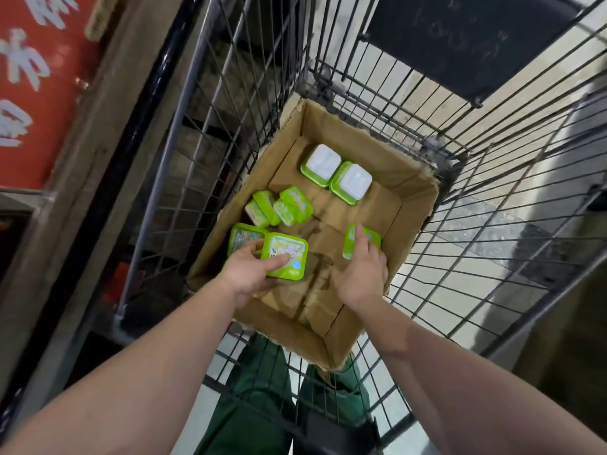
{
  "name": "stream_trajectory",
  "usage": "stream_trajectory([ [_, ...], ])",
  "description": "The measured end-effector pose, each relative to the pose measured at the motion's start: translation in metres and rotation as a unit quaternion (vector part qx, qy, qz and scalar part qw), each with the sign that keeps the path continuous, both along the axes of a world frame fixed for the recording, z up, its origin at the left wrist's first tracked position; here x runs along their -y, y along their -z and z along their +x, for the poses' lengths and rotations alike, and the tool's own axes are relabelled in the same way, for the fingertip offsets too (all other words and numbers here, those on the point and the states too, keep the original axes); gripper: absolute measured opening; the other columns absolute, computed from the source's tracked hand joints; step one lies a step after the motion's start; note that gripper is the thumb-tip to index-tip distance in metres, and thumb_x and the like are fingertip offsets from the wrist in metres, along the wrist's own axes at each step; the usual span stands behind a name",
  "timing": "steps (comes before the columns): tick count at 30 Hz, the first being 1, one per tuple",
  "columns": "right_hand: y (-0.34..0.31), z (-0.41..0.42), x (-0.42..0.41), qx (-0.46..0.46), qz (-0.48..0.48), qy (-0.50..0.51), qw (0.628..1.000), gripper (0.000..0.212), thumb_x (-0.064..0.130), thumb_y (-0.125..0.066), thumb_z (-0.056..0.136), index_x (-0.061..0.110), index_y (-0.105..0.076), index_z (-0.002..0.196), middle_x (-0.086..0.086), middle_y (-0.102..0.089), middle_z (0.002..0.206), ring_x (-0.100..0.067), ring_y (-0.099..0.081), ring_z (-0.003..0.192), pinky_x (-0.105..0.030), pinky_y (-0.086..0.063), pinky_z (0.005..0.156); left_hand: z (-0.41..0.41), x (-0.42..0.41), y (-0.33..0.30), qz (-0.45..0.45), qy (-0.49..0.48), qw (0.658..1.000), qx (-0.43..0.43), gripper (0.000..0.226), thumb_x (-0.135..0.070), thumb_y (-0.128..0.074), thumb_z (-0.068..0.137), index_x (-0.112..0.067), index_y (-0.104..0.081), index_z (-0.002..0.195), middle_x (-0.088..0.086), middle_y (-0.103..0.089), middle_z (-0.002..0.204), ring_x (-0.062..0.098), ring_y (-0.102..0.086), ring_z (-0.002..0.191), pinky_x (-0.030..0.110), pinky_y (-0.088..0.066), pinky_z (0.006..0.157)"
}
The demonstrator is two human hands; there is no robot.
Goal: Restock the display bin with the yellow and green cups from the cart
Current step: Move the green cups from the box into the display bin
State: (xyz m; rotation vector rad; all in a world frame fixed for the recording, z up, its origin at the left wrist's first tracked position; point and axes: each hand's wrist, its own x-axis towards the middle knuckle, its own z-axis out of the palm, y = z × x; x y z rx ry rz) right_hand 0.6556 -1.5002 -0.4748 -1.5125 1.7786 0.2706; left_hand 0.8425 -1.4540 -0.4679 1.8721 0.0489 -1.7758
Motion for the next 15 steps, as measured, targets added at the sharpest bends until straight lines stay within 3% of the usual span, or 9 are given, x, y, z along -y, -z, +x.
stream_trajectory([
  [2, 0.001, 0.001, -0.005, 0.017, 0.006, 0.032, 0.999, 0.09, 0.024, -0.066, 0.081, 0.028, -0.011, 0.152, -0.008, -0.032, 0.149, -0.032, -0.028, 0.137, -0.039, -0.019, 0.115, -0.001, 0.001, 0.0, 0.004, 0.0, 1.0, -0.001, 0.053, -0.006, -0.071, 0.081, -0.016, -0.043, 0.125, 0.013, -0.063, 0.116, 0.019, -0.067, 0.082, 0.023, -0.054, 0.05],
  [5, 0.008, -0.001, -0.003, 0.036, 0.008, 0.065, 0.997, 0.091, 0.015, -0.066, 0.08, 0.029, -0.012, 0.152, -0.009, -0.029, 0.15, -0.032, -0.022, 0.14, -0.037, -0.016, 0.118, 0.0, 0.002, 0.003, 0.005, 0.021, 1.0, 0.008, 0.062, -0.01, -0.075, 0.079, -0.011, -0.042, 0.132, 0.013, -0.063, 0.119, 0.025, -0.068, 0.093, 0.028, -0.056, 0.057],
  [8, 0.02, 0.001, 0.007, 0.013, 0.061, 0.054, 0.997, 0.101, 0.011, -0.069, 0.08, 0.04, -0.003, 0.151, -0.004, -0.002, 0.16, -0.034, -0.008, 0.146, -0.038, -0.015, 0.118, 0.001, 0.0, 0.011, 0.008, 0.034, 0.999, 0.013, 0.064, -0.013, -0.076, 0.078, -0.01, -0.043, 0.133, 0.013, -0.064, 0.118, 0.028, -0.067, 0.1, 0.038, -0.057, 0.074],
  [10, 0.03, 0.004, 0.012, -0.018, 0.095, 0.031, 0.995, 0.104, 0.008, -0.068, 0.08, 0.045, 0.001, 0.149, 0.0, 0.006, 0.161, -0.036, -0.008, 0.146, -0.04, -0.019, 0.116, -0.001, 0.0, 0.014, 0.008, 0.034, 0.999, 0.017, 0.058, -0.011, -0.075, 0.079, -0.016, -0.043, 0.127, 0.012, -0.063, 0.117, 0.029, -0.066, 0.102, 0.041, -0.056, 0.081],
  [12, 0.039, 0.006, 0.012, -0.054, 0.097, 0.009, 0.994, 0.103, 0.004, -0.065, 0.08, 0.045, 0.0, 0.149, -0.003, 0.0, 0.16, -0.037, -0.017, 0.142, -0.041, -0.025, 0.113, -0.002, -0.001, 0.018, 0.007, 0.035, 0.999, 0.014, 0.055, -0.01, -0.074, 0.08, -0.022, -0.041, 0.122, 0.01, -0.062, 0.113, 0.028, -0.065, 0.102, 0.042, -0.055, 0.084],
  [15, 0.047, 0.002, 0.011, -0.054, 0.09, 0.005, 0.994, 0.094, 0.001, -0.063, 0.079, 0.04, -0.012, 0.149, -0.01, -0.019, 0.152, -0.038, -0.037, 0.131, -0.04, -0.033, 0.108, -0.004, 0.0, 0.021, 0.0, 0.041, 0.999, 0.008, 0.054, -0.01, -0.075, 0.079, -0.014, -0.046, 0.124, 0.01, -0.065, 0.11, 0.028, -0.066, 0.102, 0.047, -0.054, 0.09],
])
